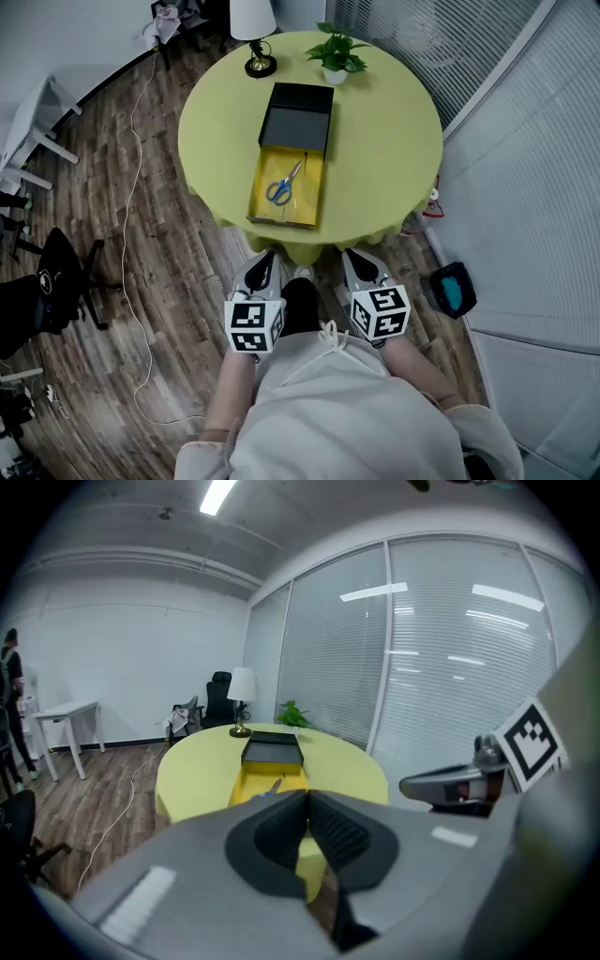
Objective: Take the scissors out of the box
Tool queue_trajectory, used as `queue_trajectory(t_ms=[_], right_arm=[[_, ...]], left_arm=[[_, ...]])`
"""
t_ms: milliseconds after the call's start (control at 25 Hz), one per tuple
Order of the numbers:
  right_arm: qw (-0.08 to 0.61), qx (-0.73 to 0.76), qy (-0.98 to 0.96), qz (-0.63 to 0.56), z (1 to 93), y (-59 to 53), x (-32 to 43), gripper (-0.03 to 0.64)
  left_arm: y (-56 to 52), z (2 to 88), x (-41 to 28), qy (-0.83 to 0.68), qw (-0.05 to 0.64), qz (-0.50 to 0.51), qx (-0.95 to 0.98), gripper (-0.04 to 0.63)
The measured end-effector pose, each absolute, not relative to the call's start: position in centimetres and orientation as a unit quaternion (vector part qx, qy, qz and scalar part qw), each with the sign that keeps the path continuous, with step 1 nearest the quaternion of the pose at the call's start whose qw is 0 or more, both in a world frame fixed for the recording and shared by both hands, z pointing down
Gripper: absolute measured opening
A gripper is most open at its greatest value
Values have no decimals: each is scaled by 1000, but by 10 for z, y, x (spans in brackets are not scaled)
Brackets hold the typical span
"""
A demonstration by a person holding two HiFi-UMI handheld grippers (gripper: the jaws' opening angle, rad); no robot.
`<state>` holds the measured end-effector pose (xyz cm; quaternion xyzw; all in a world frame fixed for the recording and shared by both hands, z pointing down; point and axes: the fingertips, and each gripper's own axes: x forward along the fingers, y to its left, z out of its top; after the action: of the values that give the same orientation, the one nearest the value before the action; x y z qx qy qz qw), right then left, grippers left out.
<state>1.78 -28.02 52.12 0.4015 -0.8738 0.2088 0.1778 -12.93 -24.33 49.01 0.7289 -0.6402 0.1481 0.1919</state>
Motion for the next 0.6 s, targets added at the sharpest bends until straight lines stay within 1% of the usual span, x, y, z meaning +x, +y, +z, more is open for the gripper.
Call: queue_trajectory(t_ms=[200, 600], right_arm=[[191, 419, -864, 205, 522, -332, 8, 0], [214, 440, -844, 220, 547, -422, -27, 0]], left_arm=[[-306, 502, -145, -626, 212, 153, 735, 6], [-401, 560, -175, -574, 268, 224, 741, 6]])
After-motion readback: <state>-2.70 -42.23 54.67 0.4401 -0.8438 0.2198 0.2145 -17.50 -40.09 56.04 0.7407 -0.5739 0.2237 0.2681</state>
